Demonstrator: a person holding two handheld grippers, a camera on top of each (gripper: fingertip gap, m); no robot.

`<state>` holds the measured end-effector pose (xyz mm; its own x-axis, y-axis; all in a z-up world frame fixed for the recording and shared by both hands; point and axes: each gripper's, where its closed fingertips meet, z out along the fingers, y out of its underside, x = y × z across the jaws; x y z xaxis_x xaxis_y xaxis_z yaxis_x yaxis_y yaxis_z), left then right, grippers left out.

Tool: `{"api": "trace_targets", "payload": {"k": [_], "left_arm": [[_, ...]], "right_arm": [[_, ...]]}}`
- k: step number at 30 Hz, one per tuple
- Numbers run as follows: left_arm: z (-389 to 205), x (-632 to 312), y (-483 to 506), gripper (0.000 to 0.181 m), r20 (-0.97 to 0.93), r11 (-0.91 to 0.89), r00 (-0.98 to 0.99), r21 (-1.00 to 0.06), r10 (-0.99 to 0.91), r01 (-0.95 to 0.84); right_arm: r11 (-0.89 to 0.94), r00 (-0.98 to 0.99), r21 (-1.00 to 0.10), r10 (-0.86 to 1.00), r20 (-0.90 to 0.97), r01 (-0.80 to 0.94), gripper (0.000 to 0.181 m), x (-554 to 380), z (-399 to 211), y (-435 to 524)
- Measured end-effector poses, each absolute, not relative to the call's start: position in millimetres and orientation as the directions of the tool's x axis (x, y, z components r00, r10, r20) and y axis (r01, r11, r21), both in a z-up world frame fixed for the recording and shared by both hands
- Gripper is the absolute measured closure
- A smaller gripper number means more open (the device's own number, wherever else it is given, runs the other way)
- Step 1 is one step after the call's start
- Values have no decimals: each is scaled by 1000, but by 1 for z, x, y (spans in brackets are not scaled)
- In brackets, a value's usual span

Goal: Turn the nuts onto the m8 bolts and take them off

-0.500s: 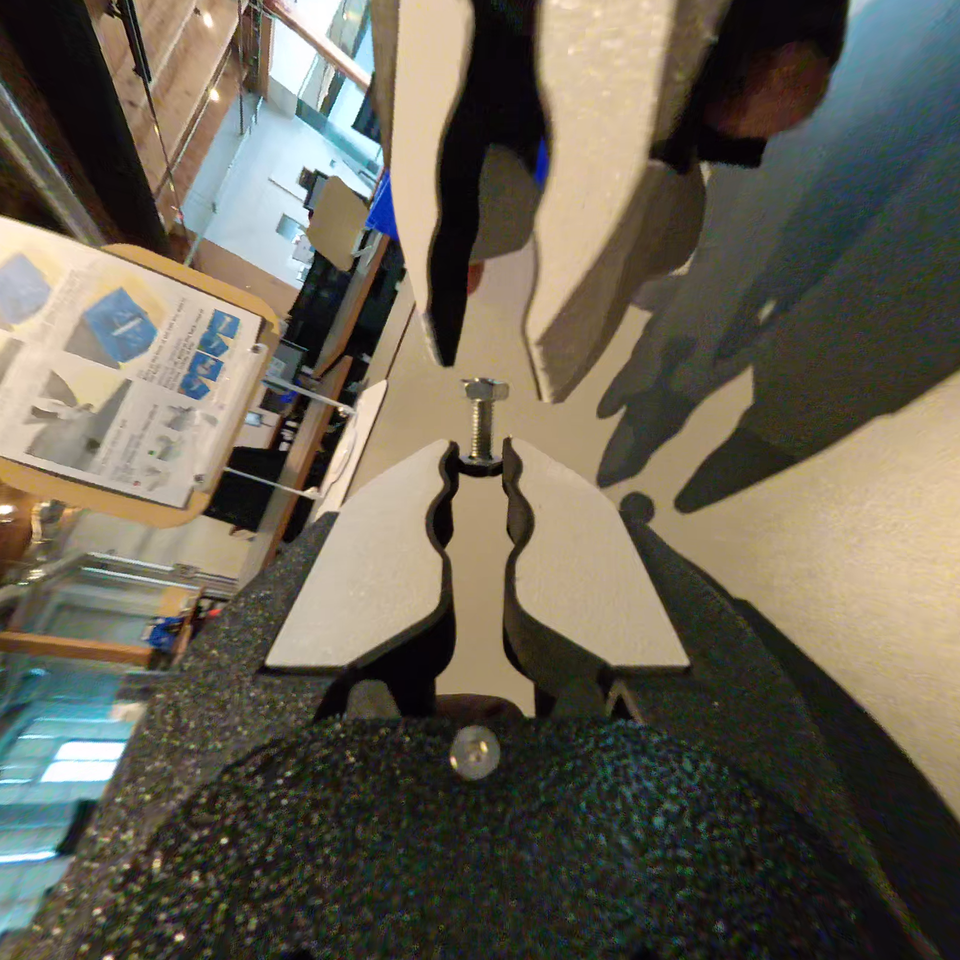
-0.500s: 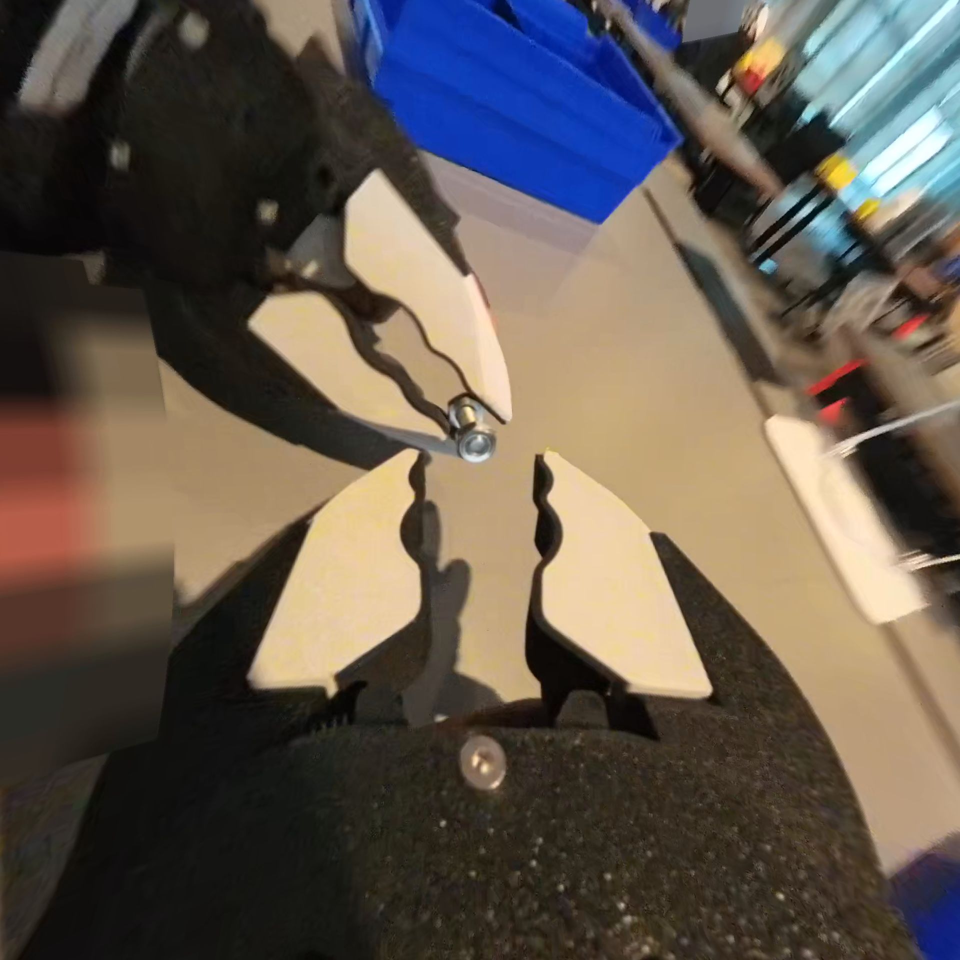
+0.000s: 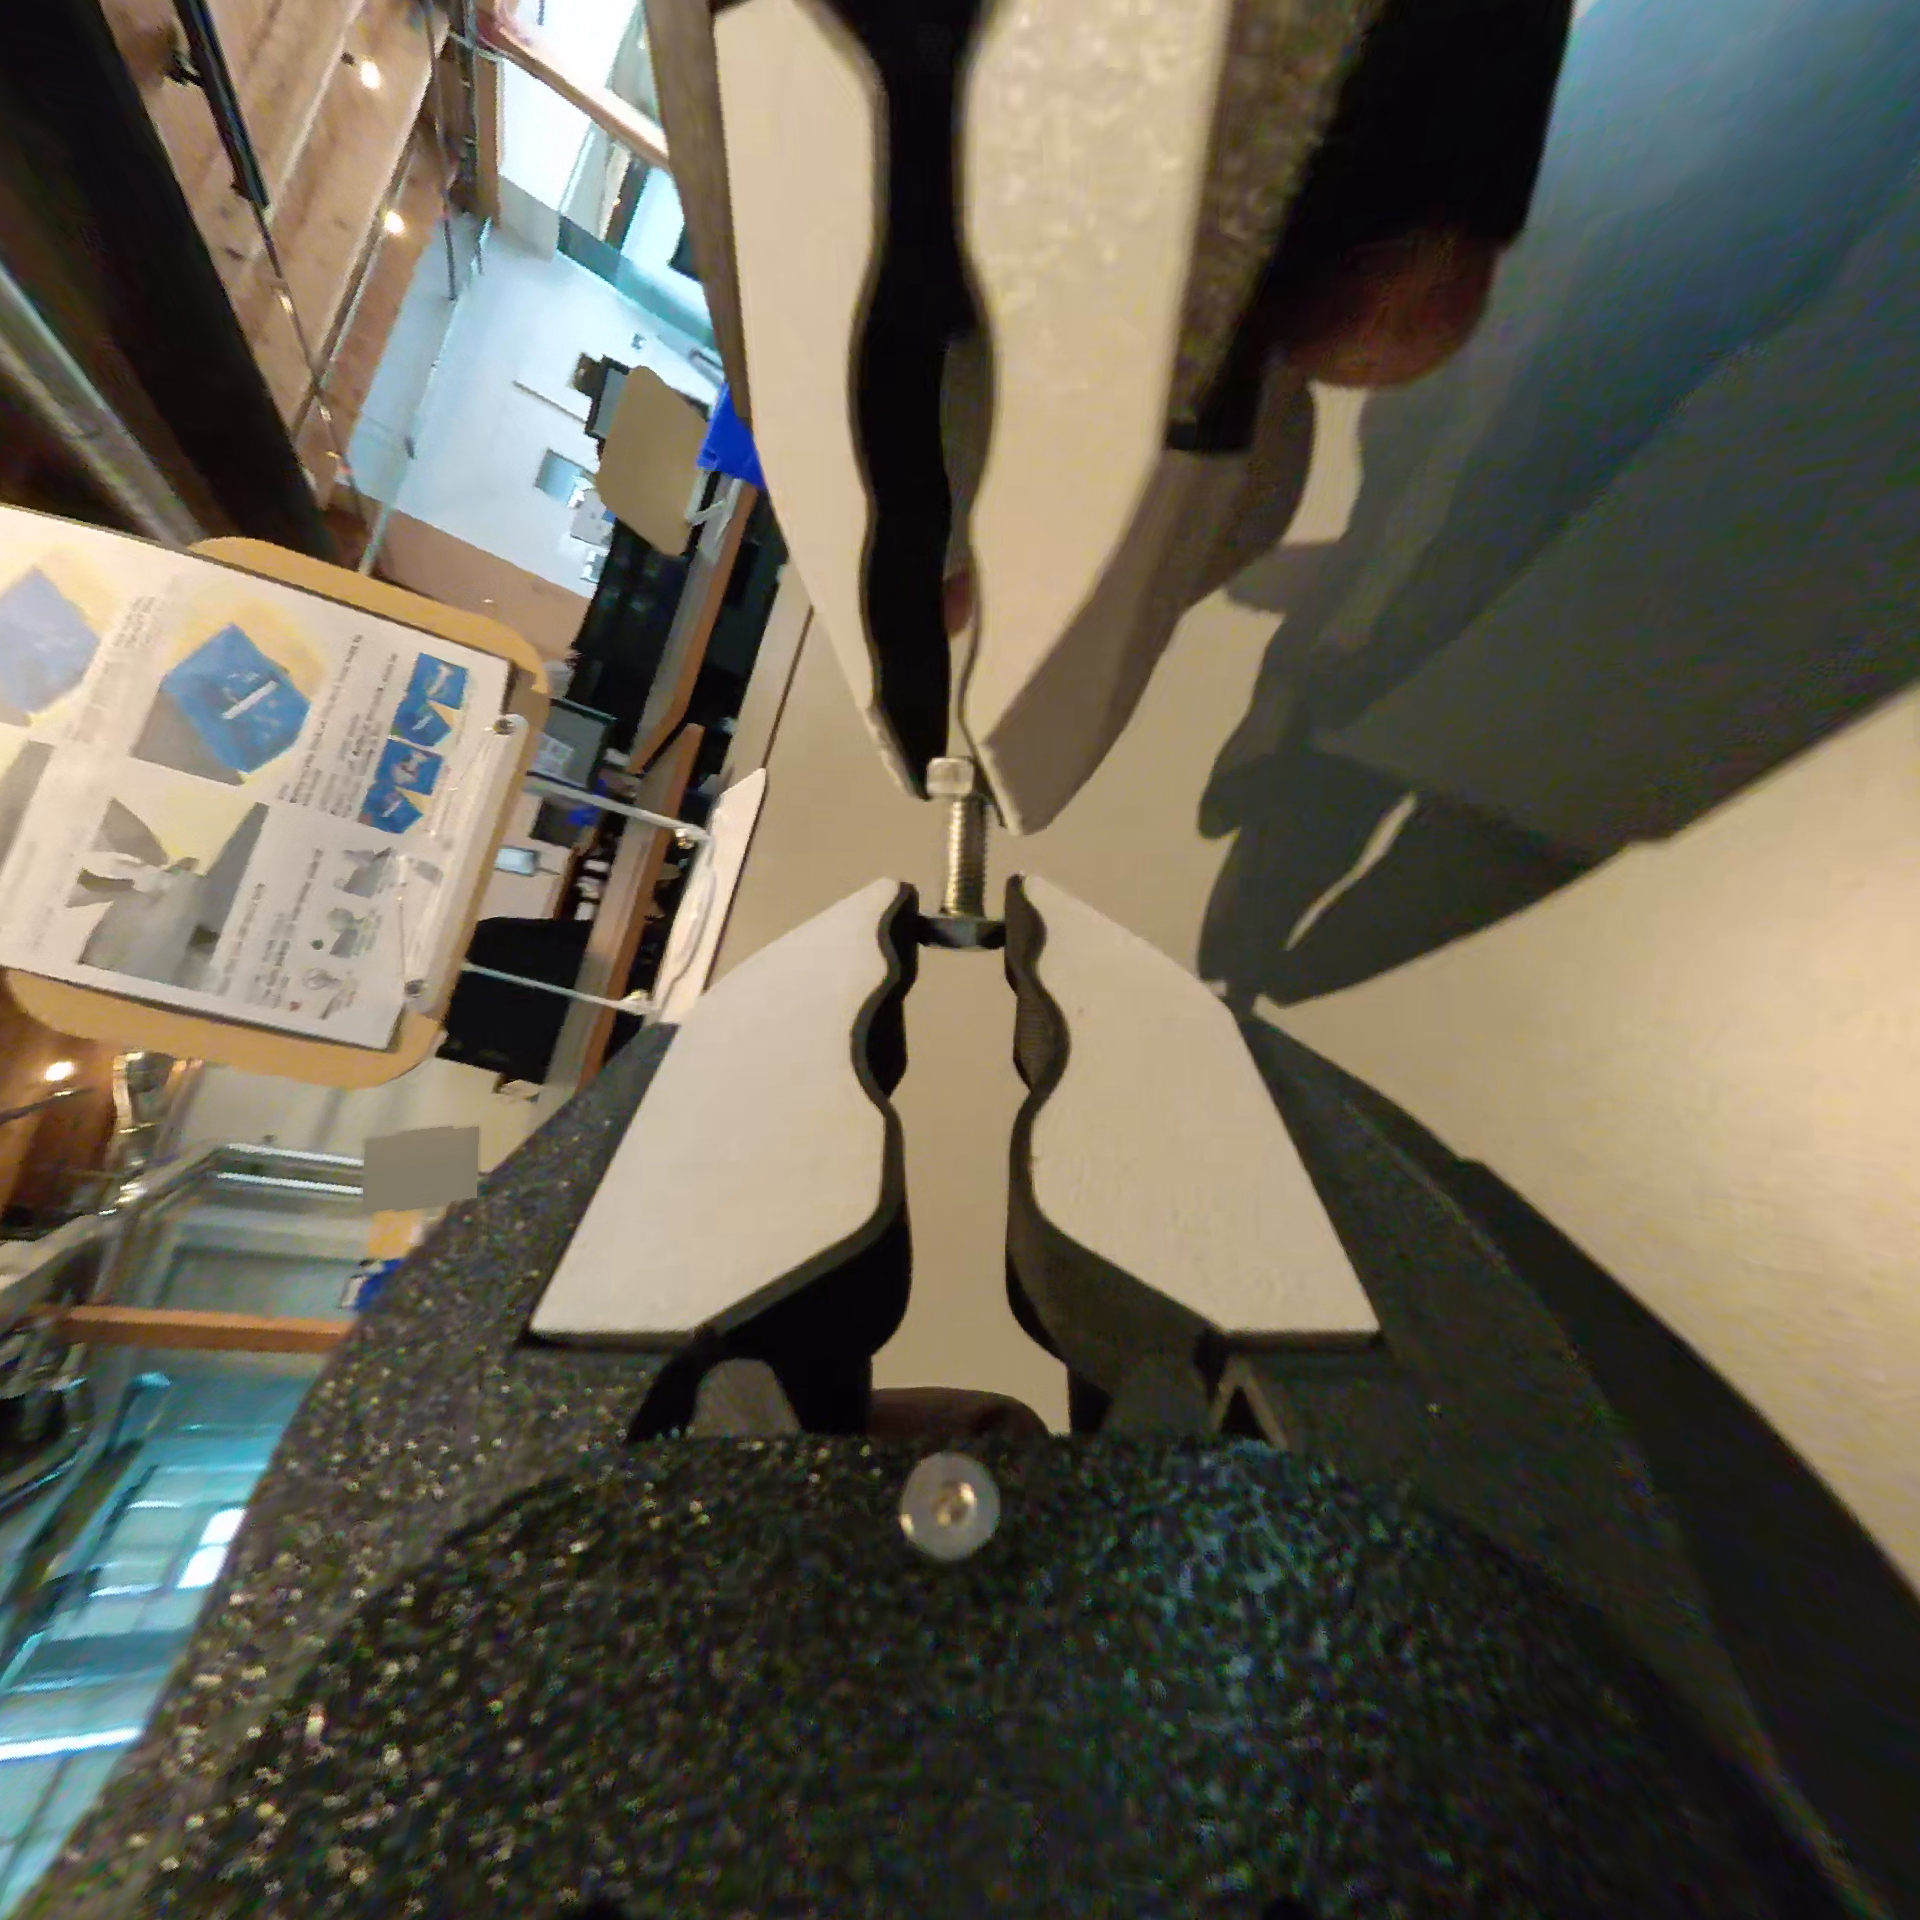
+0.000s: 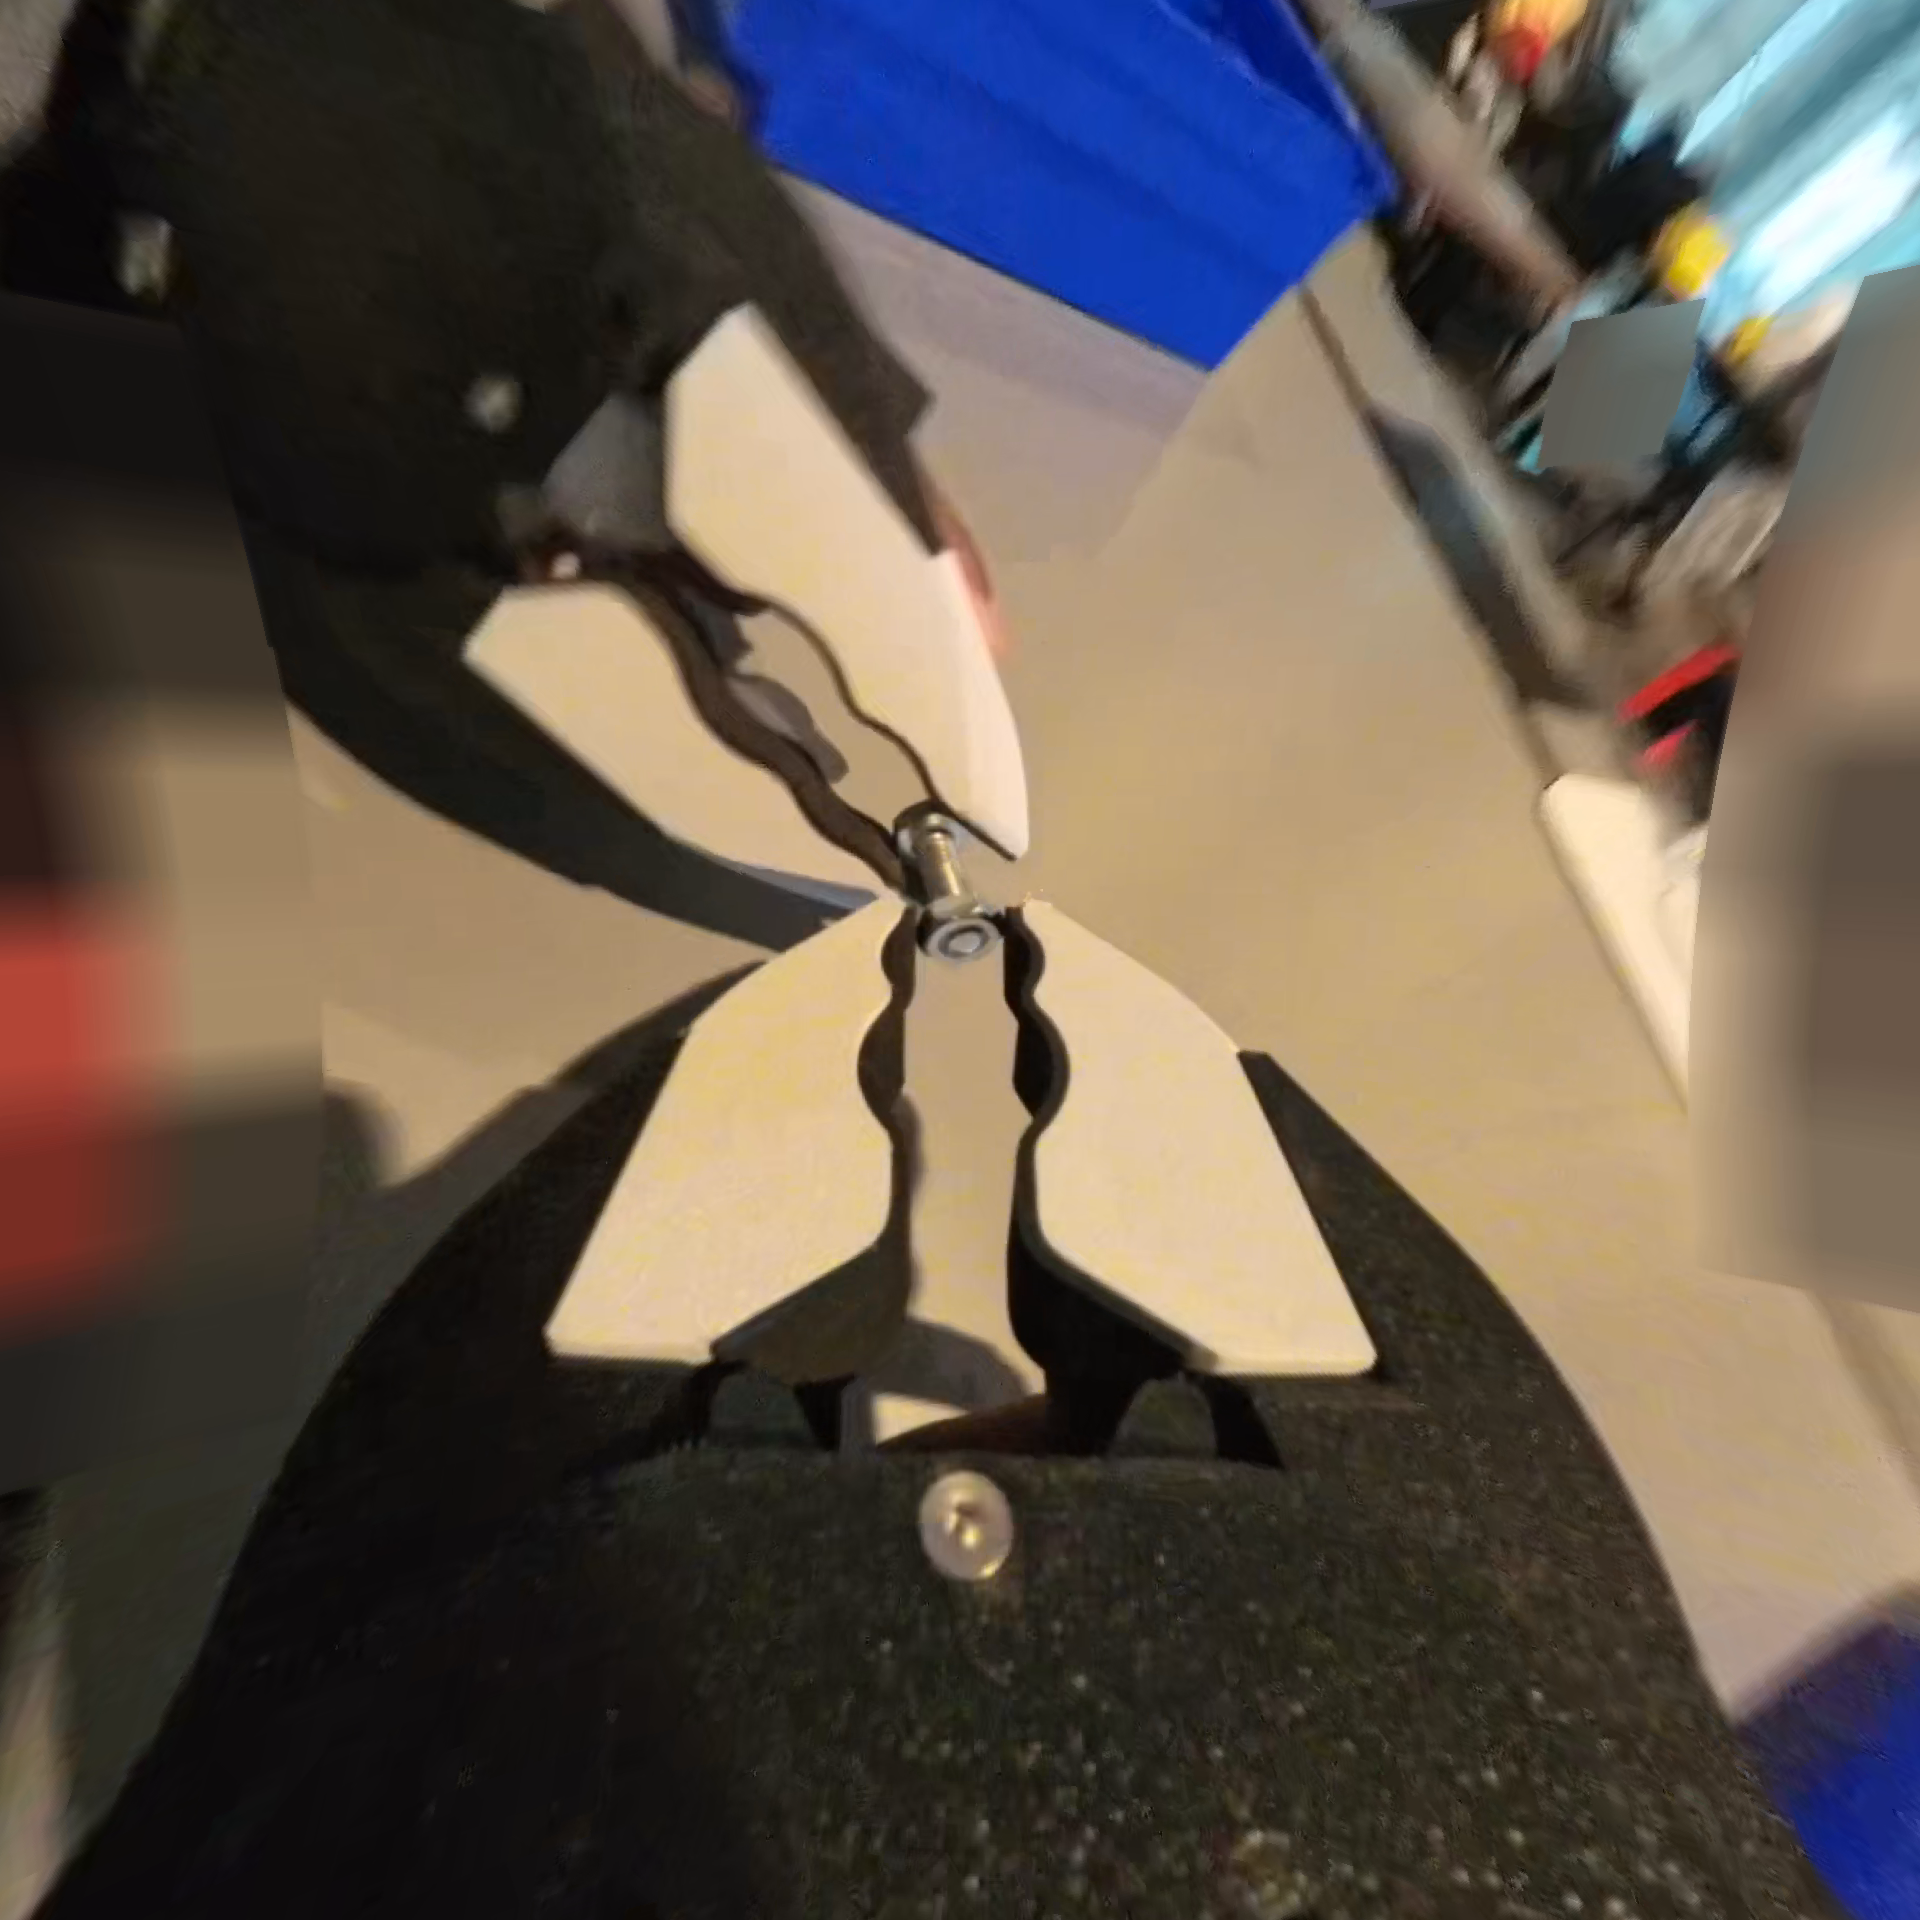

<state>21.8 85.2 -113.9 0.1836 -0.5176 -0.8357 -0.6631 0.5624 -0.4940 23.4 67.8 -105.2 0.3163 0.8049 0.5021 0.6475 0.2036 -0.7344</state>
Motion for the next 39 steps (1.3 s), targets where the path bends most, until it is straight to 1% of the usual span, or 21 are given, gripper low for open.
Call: {"api": "trace_targets", "payload": {"k": [2, 3, 5, 6, 8, 9, 11, 13, 18, 21, 22, 24, 25, 27, 28, 29, 30, 32, 34, 37, 39], "left_arm": [[-114, 20, 88, 165, -860, 565, 177, -457, -479, -687], [-113, 20, 89, 165, -859, 562, 182, -459, -478, -688], [-113, 20, 88, 165, -833, 548, 204, -503, -515, -668], [-113, 20, 88, 165, -813, 534, 213, -529, -541, -660], [-117, 20, 88, 165, -770, 500, 224, -577, -598, -646], [-116, 20, 88, 165, -751, 490, 231, -598, -619, -634], [-114, 22, 85, 166, -712, 473, 245, -644, -659, -601], [-113, 22, 84, 166, -698, 470, 245, -659, -673, -588], [-118, 24, 78, 166, -695, 483, 197, -648, -692, -589], [-120, 26, 74, 165, -697, 493, 180, -643, -695, -586], [-120, 26, 75, 165, -711, 500, 179, -628, -680, -596], [-118, 24, 79, 165, -758, 524, 180, -581, -626, -624], [-116, 23, 82, 165, -789, 535, 183, -547, -586, -644], [-114, 20, 89, 165, -855, 555, 177, -460, -487, -693], [-112, 18, 92, 165, -877, 558, 175, -427, -448, -712], [-111, 18, 93, 165, -882, 559, 177, -420, -436, -715], [-111, 18, 92, 165, -874, 555, 185, -435, -449, -709], [-112, 17, 94, 165, -836, 528, 218, -497, -503, -688], [-112, 16, 93, 165, -777, 493, 246, -575, -580, -653], [-111, 17, 85, 166, -668, 447, 257, -688, -699, -572], [-110, 18, 78, 166, -594, 417, 237, -747, -769, -518]], "right_arm": [[-41, 436, -840, 868, 238, 541, 166, 21, -104, 68], [-125, 465, -864, 875, 136, 488, 165, 19, -103, 68], [-137, 453, -881, 886, 95, 453, 161, 18, -100, 66], [-79, 422, -881, 895, 143, 466, 152, 17, -99, 64], [99, 353, -843, 878, 324, 529, 137, 18, -96, 62], [192, 317, -800, 846, 429, 568, 130, 19, -96, 62], [320, 238, -703, 784, 573, 635, 127, 20, -100, 60], [371, 196, -650, 752, 629, 663, 129, 20, -103, 59], [432, 161, -588, 697, 698, 683, 146, 23, -105, 61], [444, 150, -570, 683, 715, 692, 166, 21, -106, 61], [427, 160, -577, 691, 705, 697, 166, 21, -106, 62], [320, 223, -630, 746, 628, 708, 166, 23, -110, 66], [232, 286, -684, 783, 553, 691, 166, 23, -110, 68], [-30, 451, -814, 844, 291, 580, 166, 20, -109, 72], [-148, 507, -853, 849, 150, 500, 166, 18, -107, 73], [-209, 521, -876, 852, 55, 435, 161, 15, -105, 72], [-216, 507, -890, 862, 20, 401, 152, 12, -102, 71], [-119, 479, -900, 871, 109, 420, 138, 14, -97, 73], [73, 426, -862, 846, 320, 501, 135, 19, -91, 73], [323, 292, -709, 746, 598, 627, 136, 25, -91, 68], [403, 205, -610, 695, 689, 682, 141, 27, -98, 65]]}}
